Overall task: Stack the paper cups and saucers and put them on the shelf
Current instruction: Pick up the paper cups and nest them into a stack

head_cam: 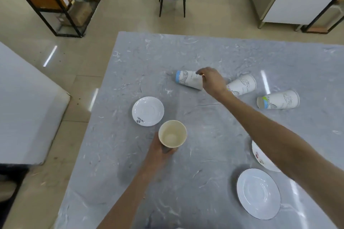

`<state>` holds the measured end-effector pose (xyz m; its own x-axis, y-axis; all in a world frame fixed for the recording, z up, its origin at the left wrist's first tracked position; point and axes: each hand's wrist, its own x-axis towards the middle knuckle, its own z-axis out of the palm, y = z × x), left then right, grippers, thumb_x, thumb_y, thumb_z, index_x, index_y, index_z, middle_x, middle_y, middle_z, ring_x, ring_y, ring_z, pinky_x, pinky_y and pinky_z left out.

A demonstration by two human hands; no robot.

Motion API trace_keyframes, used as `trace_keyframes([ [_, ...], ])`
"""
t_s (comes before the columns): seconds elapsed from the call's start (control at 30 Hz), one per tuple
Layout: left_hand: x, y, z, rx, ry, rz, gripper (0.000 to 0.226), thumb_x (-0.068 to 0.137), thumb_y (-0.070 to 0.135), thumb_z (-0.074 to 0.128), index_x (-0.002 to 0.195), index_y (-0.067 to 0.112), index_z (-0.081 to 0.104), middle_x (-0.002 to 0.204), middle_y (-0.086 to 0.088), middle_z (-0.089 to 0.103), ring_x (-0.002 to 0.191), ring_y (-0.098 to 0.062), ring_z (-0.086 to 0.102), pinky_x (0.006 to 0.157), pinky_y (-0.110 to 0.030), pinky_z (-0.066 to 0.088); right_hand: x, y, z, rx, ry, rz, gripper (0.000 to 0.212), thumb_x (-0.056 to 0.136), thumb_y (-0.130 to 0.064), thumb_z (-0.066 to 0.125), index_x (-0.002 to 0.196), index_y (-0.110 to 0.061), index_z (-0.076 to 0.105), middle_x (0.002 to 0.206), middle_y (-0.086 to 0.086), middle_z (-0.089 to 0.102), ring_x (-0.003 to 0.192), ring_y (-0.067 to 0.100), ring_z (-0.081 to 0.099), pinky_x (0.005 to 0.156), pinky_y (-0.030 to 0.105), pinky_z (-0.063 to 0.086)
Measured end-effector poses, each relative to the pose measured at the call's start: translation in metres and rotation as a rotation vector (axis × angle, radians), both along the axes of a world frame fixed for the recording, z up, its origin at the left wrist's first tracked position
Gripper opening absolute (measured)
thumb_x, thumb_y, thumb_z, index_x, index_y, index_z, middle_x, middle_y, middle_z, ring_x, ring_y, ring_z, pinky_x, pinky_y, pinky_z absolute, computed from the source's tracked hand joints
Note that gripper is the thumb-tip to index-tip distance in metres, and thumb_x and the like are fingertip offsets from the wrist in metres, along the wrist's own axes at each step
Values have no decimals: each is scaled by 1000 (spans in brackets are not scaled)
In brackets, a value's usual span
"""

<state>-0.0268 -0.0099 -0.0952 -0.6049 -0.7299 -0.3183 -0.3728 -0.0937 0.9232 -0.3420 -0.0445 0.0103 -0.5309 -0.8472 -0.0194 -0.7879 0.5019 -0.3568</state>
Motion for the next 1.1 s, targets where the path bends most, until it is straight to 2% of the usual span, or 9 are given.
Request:
trace_keyframes([
  [0.27, 2, -1, -22, -126, -32, -11, 73, 64, 47, 83, 117, 69, 39, 123, 11, 61, 120, -8, 61, 101, -38, 52, -32, -85, 7, 602, 639, 970, 82, 97, -1, 43, 152, -51, 11, 167, -2, 8, 139, 29, 39, 89, 35, 48],
  [0.33, 2, 0, -23, -167, -35, -5, 73, 65, 46, 82, 119, 69, 39, 121, 14, 59, 116, 2, 58, 99, -36, 52, -31, -86, 10, 728, 718, 997, 58, 100, -34, 46, 150, -53, 21, 165, -1, 19, 133, 28, 46, 91, 35, 45],
  [0.43, 3, 0, -25, -188, -44, -30, 70, 70, 45, 80, 122, 66, 39, 122, 23, 56, 117, 1, 56, 100, -24, 50, -44, -80, -5, 697, 502, 894, 78, 71, -84, 52, 140, -48, 47, 151, -6, 47, 130, 18, 50, 104, 26, 33],
  [0.53, 4, -1, -25, -201, -75, -36, 66, 70, 49, 78, 122, 65, 41, 120, 35, 54, 113, 15, 52, 91, 0, 38, -47, -74, -11, 713, 690, 1003, 59, 100, -34, 47, 149, -56, 21, 167, 1, 9, 93, 24, 53, 86, 32, 48],
  [0.6, 4, 0, -24, -198, -84, -33, 66, 69, 50, 79, 121, 66, 41, 118, 31, 56, 112, 17, 52, 89, 2, 36, -50, -65, -11, 671, 613, 843, 88, 99, 1, 42, 150, -57, -1, 166, 2, -19, 100, 28, 53, 72, 32, 52],
  [0.7, 5, 0, -27, -185, -89, -27, 68, 67, 48, 80, 120, 66, 42, 118, 26, 59, 111, 17, 53, 88, 3, 37, -69, -44, -17, 549, 823, 943, 96, 92, -1, 50, 153, -46, -9, 167, 9, -10, 148, 35, 25, 98, 43, 49],
  [0.8, 5, 0, -29, -164, -83, -20, 70, 68, 45, 83, 122, 63, 43, 121, 22, 60, 113, 12, 56, 88, 2, 38, -77, -31, -25, 409, 937, 1218, 90, 79, -1, 50, 156, -35, 20, 165, 10, 20, 149, 36, 27, 116, 49, 33],
  [0.93, 6, 0, -34, -140, -94, -13, 78, 68, 40, 86, 120, 70, 38, 124, 19, 61, 114, 10, 58, 88, 0, 41, -72, -4, -45, 412, 746, 1280, 92, 69, -5, 64, 152, -31, 34, 161, 6, 31, 148, 37, 29, 119, 49, 31],
  [1.1, 4, 3, -28, -81, -36, 17, 76, 69, 39, 85, 135, 33, 47, 134, 4, 60, 125, -14, 58, 106, -43, 48, -56, 11, -56, 217, 144, 661, 95, 68, -42, 84, 148, -24, 36, 156, 5, 35, 144, 32, 32, 108, 52, 43],
])
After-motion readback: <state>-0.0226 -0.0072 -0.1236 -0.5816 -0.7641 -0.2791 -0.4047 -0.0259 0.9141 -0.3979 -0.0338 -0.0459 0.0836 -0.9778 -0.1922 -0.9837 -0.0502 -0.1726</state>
